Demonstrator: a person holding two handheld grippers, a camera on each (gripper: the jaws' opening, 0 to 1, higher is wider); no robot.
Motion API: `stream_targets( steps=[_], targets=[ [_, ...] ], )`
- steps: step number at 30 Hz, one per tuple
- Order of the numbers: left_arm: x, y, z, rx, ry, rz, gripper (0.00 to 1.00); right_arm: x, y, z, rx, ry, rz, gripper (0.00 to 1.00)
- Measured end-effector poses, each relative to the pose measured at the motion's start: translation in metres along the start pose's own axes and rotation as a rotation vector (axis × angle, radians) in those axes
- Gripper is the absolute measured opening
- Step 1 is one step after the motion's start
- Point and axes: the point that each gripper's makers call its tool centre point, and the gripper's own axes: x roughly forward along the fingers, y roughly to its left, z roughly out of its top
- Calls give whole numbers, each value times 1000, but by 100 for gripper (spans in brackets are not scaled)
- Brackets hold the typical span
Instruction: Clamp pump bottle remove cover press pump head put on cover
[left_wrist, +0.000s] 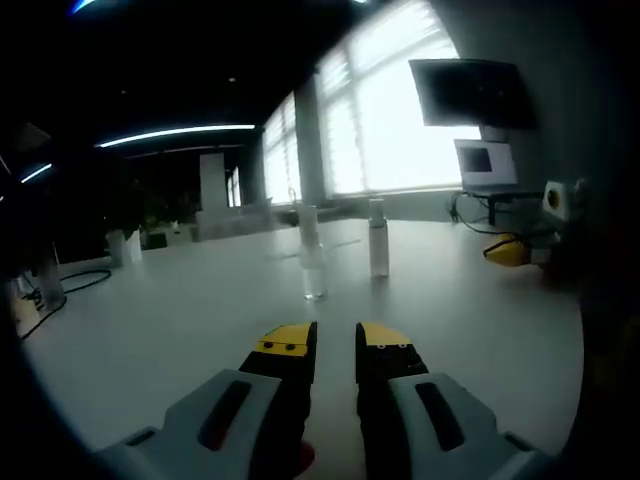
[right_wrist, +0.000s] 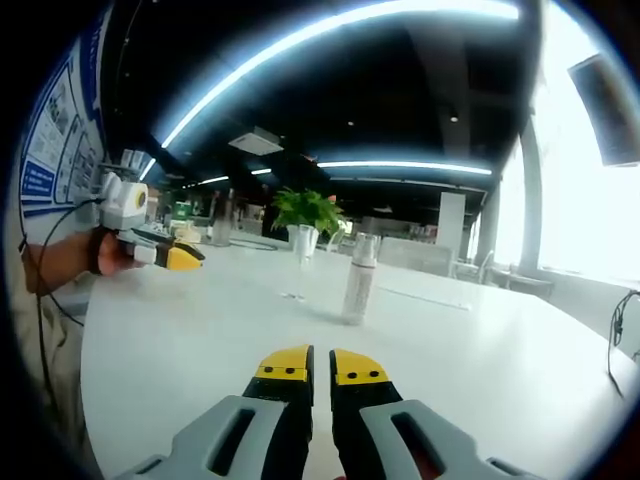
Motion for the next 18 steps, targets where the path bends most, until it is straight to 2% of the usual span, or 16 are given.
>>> stream_targets(
  steps=[12,18],
  targets=[
    [12,10,7,18,0,17,8,1,-2,0,9,0,-2,2],
    [20,8,13,33,1,16,9,1,-1,-1,9,0,0,1]
  ],
)
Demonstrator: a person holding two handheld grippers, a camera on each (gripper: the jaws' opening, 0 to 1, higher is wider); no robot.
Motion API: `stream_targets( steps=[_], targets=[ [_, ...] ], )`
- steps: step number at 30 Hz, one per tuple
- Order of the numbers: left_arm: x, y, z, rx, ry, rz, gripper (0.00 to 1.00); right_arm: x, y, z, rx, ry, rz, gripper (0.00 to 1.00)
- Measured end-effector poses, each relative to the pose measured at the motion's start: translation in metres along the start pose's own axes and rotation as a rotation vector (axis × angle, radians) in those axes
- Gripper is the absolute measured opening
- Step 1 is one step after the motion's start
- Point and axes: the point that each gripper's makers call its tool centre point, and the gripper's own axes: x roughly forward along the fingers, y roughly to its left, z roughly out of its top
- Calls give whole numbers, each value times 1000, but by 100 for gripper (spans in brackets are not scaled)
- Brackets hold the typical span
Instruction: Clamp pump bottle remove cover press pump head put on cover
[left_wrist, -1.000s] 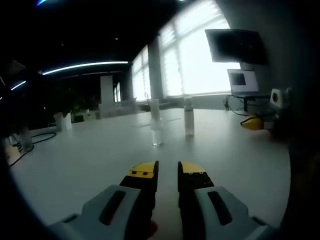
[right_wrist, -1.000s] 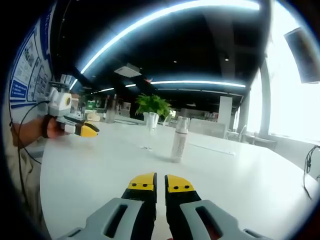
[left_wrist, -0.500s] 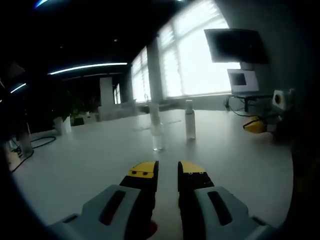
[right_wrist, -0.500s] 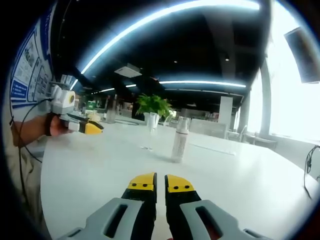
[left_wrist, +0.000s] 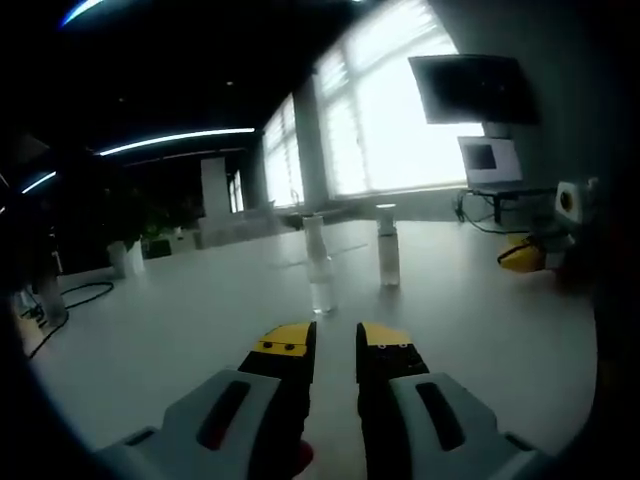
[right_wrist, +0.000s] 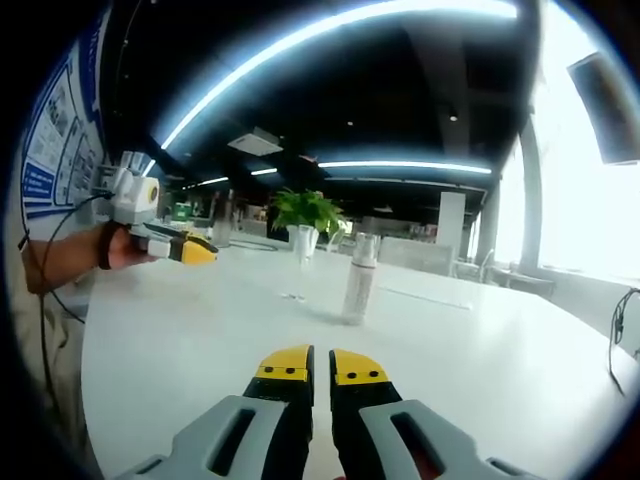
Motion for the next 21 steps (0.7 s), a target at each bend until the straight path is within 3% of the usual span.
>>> stream_targets(
  steps=[21],
  targets=[
    [41,13,16,-28,2,19,18,0,0,-1,9,1,3,1]
  ],
)
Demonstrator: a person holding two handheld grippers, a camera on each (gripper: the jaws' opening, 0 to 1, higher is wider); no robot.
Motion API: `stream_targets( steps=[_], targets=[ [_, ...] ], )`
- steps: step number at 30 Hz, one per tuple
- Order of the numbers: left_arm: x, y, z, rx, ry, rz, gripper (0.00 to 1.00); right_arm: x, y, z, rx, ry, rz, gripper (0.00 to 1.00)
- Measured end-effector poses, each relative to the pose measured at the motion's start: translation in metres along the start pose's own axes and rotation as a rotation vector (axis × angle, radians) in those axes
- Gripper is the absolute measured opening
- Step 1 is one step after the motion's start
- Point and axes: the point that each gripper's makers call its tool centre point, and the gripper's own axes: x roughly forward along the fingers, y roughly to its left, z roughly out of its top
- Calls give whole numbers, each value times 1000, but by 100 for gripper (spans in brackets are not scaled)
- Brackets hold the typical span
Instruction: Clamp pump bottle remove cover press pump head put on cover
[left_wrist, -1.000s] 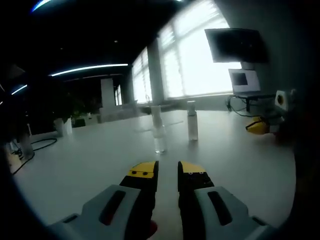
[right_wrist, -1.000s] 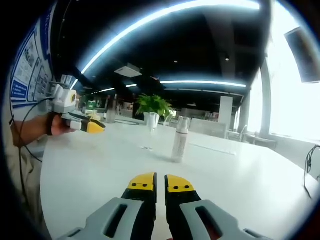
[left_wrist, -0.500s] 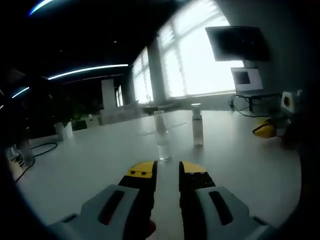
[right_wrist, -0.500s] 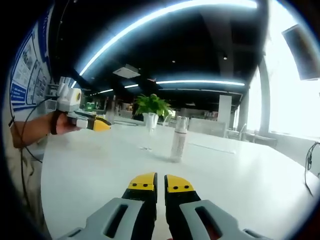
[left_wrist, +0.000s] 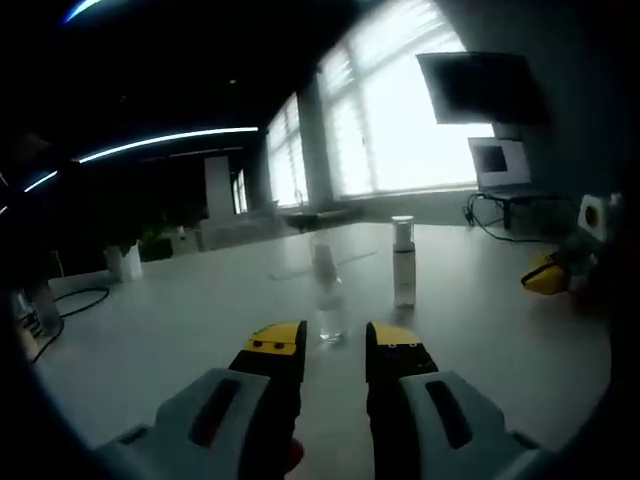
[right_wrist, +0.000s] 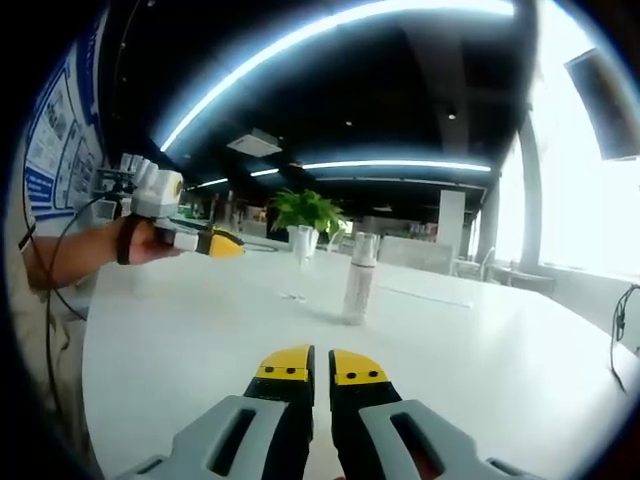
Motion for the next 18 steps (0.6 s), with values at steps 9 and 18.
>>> stream_targets(
  steps=[9,18],
  targets=[
    [16,4,-2,-39,11,10,20,0,0,-1,5,3,2,1],
    [34,-5,5,-25,8,-3,24,1,-1,-1,9,4,3,1]
  ],
)
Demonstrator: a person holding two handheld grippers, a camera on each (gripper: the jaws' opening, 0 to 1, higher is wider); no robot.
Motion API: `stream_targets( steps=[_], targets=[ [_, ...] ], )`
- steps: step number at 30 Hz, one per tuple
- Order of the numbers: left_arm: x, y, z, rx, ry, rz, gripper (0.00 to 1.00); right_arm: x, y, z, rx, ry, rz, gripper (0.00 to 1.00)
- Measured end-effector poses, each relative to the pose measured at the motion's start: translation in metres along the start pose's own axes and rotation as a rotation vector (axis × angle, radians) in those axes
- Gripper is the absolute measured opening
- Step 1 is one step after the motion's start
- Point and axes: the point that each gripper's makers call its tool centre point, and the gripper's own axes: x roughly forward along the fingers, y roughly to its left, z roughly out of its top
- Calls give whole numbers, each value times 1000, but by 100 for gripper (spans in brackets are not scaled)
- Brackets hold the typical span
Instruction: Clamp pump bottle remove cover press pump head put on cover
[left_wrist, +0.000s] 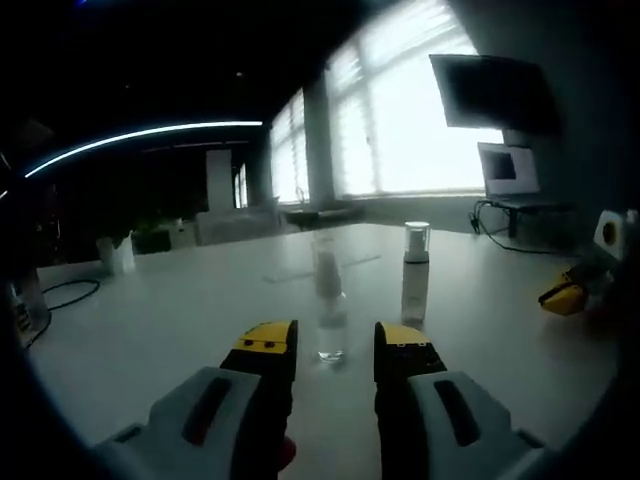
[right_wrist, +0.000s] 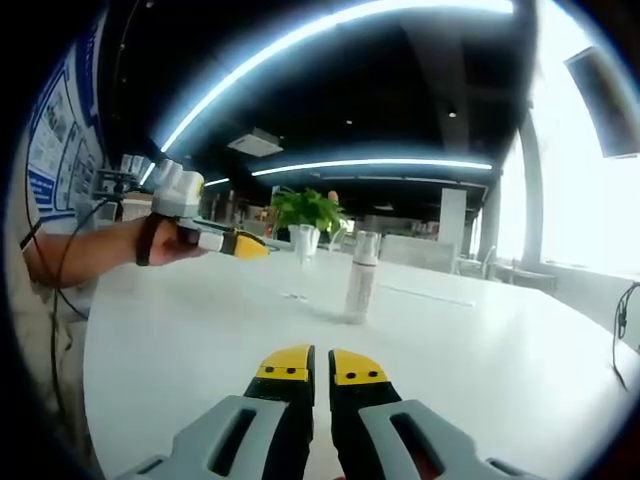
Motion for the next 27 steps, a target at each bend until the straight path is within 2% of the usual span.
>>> stream_targets(
  steps=[4,17,21,27],
  targets=[
    [13,3,-2,1,9,-1,26,0,0,0,2,-2,0,1],
    [41,-7,-15,-34,44,-3,30,-1,1,1,-8,-3,-2,1],
    [58,5,-22,-76,64,-3,30,-1,1,1,-9,-4,-2,1],
    [67,10,-25,-101,65,6,30,-1,2,2,-11,-6,1,1]
  ],
)
